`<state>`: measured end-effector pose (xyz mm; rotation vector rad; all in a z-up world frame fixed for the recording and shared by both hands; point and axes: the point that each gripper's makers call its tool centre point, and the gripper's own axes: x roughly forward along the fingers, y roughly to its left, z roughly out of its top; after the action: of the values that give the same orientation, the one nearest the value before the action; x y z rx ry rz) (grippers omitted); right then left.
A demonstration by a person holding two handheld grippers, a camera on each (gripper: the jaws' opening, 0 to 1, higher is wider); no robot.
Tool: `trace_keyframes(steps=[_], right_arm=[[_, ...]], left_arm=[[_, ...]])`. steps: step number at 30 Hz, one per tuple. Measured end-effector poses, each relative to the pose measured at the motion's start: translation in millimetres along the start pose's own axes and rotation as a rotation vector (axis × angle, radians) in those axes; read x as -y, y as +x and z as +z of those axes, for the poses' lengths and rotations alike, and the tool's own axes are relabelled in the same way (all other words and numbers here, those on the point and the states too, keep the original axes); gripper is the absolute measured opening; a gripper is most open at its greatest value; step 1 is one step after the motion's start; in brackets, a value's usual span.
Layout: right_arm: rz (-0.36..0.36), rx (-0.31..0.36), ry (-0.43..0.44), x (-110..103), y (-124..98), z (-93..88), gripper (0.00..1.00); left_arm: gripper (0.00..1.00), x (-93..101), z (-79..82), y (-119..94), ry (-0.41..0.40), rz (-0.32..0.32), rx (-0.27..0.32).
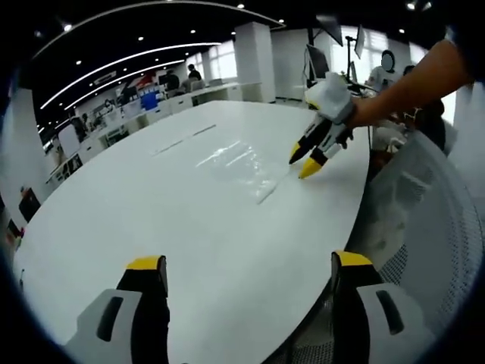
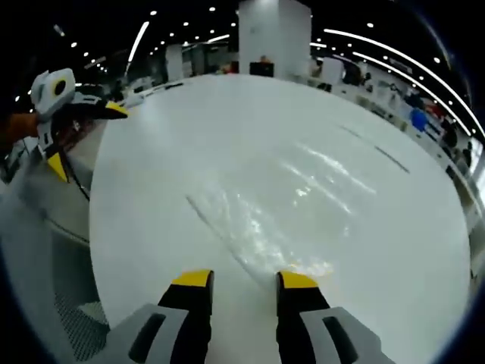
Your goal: Open the resealable bag by pulling the two sides of the seal apart until the entire bag opening is separated and visibly accessible.
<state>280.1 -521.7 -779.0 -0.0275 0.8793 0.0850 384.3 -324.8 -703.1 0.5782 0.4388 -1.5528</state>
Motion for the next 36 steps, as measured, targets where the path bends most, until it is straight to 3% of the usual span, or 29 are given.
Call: trace_keyframes(steps=[5, 7, 9, 16, 18, 20, 26, 36], right_arm=[[0.016, -0.009, 0.015, -2, 0, 1.3, 0.24], [0.037, -0.017, -0.025, -8, 1, 1.3, 0.17], [0.035, -0.045, -0.130, -8, 2, -2.4, 0.09], [0.100, -0.076, -0.206, -17, 4, -0.3, 0.01], [0.103, -0.075, -0.281, -19, 5, 1.3, 0.00], [0.109, -0.072, -0.249, -19, 5, 1.7, 0.00], [0.138, -0.062, -0.274, -23, 3, 2.9, 0.00], [0.246, 0.021, -0.312, -44, -20, 24.1, 0.00]], left_arm=[[0.87, 6.0, -1.1, 1, 0.019, -0.017, -0.007], [0.86, 7.3, -0.6, 2, 0.022, -0.023, -0.007], [0.86, 7.5, -0.5, 3, 0.026, -0.026, -0.011], [0.85, 5.4, 1.2, 6, 0.009, -0.024, -0.008], [0.84, 6.1, 1.9, 7, 0.009, -0.026, -0.008], [0.84, 6.9, 3.5, 7, 0.013, -0.027, -0.005], [0.83, 9.8, 6.5, 10, 0.022, -0.035, -0.001], [0.80, 10.8, 16.0, 22, 0.098, -0.050, -0.020]])
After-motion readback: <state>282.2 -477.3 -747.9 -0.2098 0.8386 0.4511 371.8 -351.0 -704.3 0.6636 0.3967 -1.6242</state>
